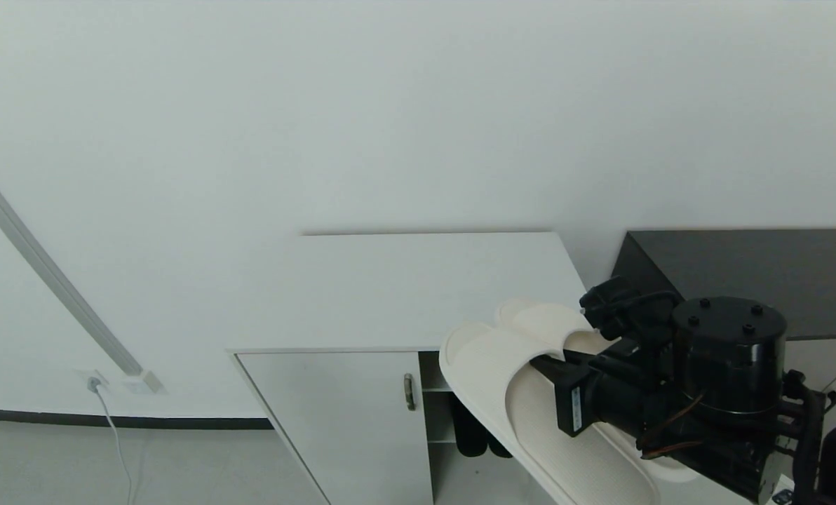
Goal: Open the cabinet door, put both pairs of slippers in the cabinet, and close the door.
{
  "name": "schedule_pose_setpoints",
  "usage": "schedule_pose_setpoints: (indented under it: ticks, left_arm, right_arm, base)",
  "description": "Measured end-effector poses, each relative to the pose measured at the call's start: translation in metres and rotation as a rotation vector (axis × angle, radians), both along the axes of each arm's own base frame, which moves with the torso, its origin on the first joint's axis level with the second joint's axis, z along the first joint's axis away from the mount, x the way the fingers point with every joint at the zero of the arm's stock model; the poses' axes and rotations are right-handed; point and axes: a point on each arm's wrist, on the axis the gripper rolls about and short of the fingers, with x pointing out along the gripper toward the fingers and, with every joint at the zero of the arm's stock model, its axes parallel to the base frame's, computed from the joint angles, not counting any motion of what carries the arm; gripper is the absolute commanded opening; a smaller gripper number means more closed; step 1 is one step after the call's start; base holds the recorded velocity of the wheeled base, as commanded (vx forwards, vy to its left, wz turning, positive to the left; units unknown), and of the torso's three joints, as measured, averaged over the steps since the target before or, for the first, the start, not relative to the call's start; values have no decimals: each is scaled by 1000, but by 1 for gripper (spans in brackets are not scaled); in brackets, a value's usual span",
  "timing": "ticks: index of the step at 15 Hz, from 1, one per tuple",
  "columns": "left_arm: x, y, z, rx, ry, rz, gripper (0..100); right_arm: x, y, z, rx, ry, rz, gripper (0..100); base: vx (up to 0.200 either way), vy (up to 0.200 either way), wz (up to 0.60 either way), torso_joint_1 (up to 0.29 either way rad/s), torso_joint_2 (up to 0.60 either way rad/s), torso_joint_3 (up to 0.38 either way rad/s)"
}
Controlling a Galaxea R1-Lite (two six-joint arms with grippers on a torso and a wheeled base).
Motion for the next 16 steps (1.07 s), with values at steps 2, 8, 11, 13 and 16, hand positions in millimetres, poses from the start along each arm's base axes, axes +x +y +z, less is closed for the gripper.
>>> schedule_pose_setpoints:
  ticks: [2,8,11,13,16]
  left_arm:
    - [0,0,0,0,0,0,0]
    - [0,0,0,0,0,1,0]
    - [0,0,0,0,0,0,0]
    - [0,0,0,0,0,1,0]
    - [0,0,0,-1,0,2,0]
  right_arm:
    - [0,0,-1,-8,-1,3,0]
    - [-4,0,-5,-22,6,15,0]
    - [-4,0,-5,-23,7,16,0]
    - [-5,0,-6,-26,9,17,0]
    - [-5,0,-7,-29,11,19,0]
  base:
    - [0,0,0,0,0,0]
    - [0,0,0,-68,159,85]
    - [0,0,0,-154,347,194]
    - [0,0,0,-158,364,198]
    - [0,0,0,-165,383,217]
